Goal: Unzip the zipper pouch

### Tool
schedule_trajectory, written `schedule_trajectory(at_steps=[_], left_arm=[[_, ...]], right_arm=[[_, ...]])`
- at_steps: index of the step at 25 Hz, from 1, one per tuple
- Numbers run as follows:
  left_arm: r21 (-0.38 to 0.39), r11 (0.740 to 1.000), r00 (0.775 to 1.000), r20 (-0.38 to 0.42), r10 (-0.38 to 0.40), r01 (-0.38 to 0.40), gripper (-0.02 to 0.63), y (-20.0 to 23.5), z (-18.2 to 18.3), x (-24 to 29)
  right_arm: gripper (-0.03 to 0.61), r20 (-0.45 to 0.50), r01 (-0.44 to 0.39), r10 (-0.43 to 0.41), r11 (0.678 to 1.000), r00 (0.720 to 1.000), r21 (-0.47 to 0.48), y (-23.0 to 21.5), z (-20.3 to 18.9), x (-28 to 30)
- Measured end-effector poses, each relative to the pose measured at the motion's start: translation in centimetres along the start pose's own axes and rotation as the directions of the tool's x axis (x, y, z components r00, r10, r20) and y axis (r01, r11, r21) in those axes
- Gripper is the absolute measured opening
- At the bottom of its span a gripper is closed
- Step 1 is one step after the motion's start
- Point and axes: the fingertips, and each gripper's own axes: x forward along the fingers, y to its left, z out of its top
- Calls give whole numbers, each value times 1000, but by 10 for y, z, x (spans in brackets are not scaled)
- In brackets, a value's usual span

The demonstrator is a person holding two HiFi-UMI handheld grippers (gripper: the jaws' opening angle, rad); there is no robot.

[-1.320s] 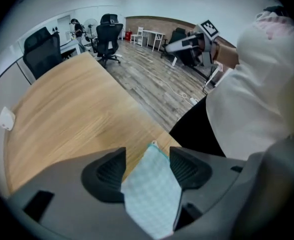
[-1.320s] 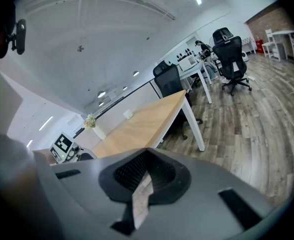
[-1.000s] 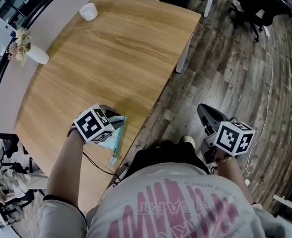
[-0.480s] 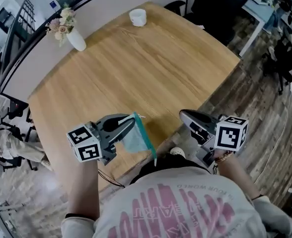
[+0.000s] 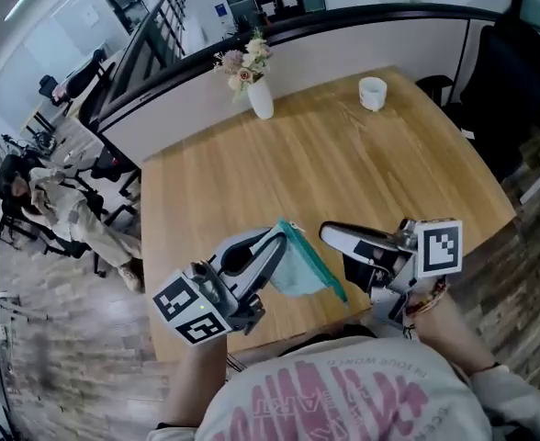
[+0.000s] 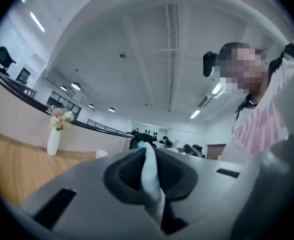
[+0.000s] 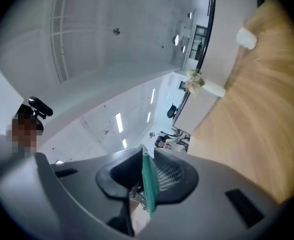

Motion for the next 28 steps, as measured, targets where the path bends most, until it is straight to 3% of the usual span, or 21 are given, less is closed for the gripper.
schedule_trajectory(at_steps=[2, 5, 9, 11, 15, 21, 28], left_arm=[[18, 1000, 999, -27, 22, -21, 26, 1, 10, -6], [-17, 999, 999, -32, 34, -35, 25, -4, 21, -11], [-25, 999, 999, 30, 37, -36, 25, -15, 38, -21], [-27, 999, 997, 67, 30, -28, 23, -20, 46, -28], [-24, 1000, 995, 102, -1, 4, 23, -31, 54, -29], [2, 998, 993, 100, -58, 59, 23, -38, 57, -42], [51, 997, 995, 73, -65, 61, 23, -37, 51, -44]], right_arm=[[52, -62, -55, 52, 997, 997, -51, 12, 0, 20], [105, -149, -104, 82, 983, 986, -149, 28, -4, 34], [110, -213, -182, 157, 978, 964, -104, 50, -14, 48], [60, -215, -189, 164, 977, 963, -100, 57, -14, 52], [55, -223, -214, 186, 971, 957, -109, 70, -11, 49], [46, -180, -252, 236, 965, 955, -76, 81, -9, 55], [44, -130, -228, 218, 972, 967, -62, 78, -6, 61]])
